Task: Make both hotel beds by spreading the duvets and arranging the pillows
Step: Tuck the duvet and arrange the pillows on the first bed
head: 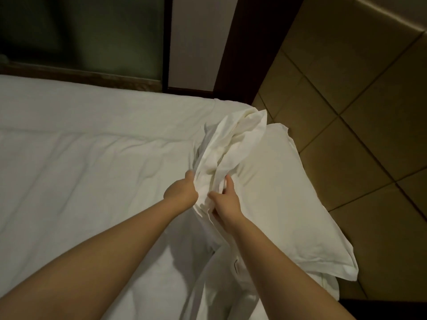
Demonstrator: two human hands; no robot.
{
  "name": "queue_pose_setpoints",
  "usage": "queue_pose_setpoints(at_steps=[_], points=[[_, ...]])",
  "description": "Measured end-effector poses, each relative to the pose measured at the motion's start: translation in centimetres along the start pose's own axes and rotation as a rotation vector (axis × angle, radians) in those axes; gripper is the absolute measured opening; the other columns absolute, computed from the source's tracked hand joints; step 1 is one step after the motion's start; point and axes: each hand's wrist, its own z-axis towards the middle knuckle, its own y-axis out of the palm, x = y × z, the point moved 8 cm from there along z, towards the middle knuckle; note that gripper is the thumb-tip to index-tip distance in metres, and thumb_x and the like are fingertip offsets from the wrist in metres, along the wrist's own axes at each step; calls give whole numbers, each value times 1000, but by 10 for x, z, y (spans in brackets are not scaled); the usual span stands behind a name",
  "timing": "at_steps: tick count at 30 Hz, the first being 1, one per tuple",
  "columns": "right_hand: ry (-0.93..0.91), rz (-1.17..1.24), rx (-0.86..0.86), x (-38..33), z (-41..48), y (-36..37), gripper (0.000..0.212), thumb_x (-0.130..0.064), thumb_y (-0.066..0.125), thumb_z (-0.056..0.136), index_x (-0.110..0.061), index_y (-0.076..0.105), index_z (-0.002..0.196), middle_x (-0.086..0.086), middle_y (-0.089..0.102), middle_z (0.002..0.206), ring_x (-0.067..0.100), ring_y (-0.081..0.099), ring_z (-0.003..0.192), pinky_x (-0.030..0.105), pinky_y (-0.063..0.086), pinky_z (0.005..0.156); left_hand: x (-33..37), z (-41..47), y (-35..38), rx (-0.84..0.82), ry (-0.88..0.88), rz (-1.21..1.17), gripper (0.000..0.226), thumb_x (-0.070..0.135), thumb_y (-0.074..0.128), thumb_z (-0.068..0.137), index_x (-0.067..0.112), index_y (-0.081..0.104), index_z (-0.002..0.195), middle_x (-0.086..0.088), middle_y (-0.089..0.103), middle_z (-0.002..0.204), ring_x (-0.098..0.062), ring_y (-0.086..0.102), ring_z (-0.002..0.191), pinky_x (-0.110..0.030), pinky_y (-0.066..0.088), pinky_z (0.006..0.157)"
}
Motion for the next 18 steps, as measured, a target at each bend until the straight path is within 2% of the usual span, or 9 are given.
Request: queue_pose_setpoints(at_steps=[2, 3, 5, 7, 10, 13, 16, 18], points=[[-45, -24, 28, -3, 7, 0, 85, -15, 53, 70, -41, 23, 145, -5, 53, 128, 22, 62, 105, 47, 55, 87, 8, 3, 1, 63, 35, 12, 82, 20, 51, 91, 33, -6, 149, -10, 53, 106, -23, 58, 82, -32, 47, 64], [-59, -50, 30, -5, 9, 0, 85, -12, 53, 74, -39, 21, 147, -6, 47, 132, 22, 58, 112, 46, 54, 89, 15, 4, 1, 82, 66, 32, 84, 24, 52, 93, 38, -10, 148, -11, 49, 118, -25, 58, 91, -32, 48, 69], [-65, -92, 29, -10, 13, 0, 82, -10, 53, 83, -39, 16, 149, -6, 36, 142, 22, 48, 125, 44, 51, 95, 32, 9, 3, 97, 116, 58, 79, 28, 50, 95, 40, -7, 148, -12, 38, 135, -28, 55, 108, -35, 48, 81], [-90, -129, 23, -13, 20, -6, 78, -16, 54, 87, -40, 14, 150, -6, 26, 151, 20, 38, 135, 42, 44, 104, 42, 18, -1, 112, 112, 30, 74, 25, 48, 95, 35, -1, 150, -12, 33, 142, -30, 52, 115, -35, 47, 85], [-137, -178, -3, -20, 33, -18, 76, -18, 51, 84, -30, 19, 151, -6, 29, 152, 17, 34, 138, 35, 34, 112, 52, 33, -17, 182, 89, -38, 58, 24, 48, 94, 22, 21, 146, -13, 41, 133, -31, 56, 105, -35, 47, 78], [-124, -61, 8, -21, 54, -34, 79, -22, 53, 71, -27, 30, 147, -4, 41, 144, 19, 43, 131, 41, 41, 107, 66, 49, -28, 228, 116, -19, 36, 30, 48, 95, 16, 43, 127, -11, 46, 122, -30, 57, 93, -36, 51, 77], [-62, 160, 14, -22, 76, -50, 56, -13, 60, 85, -21, 39, 137, -4, 54, 129, 19, 55, 117, 40, 47, 100, 85, 64, -28, 223, 111, 7, 41, 37, 51, 92, 13, 44, 124, -10, 49, 118, -29, 57, 95, -35, 48, 75], [-22, 257, 44, -22, 88, -60, 48, -15, 64, 86, -18, 42, 129, -1, 59, 118, 19, 60, 105, 38, 51, 93, 99, 71, -26, 225, 109, 31, 44, 37, 52, 91, 12, 40, 125, -10, 53, 113, -29, 58, 93, -34, 46, 69]])
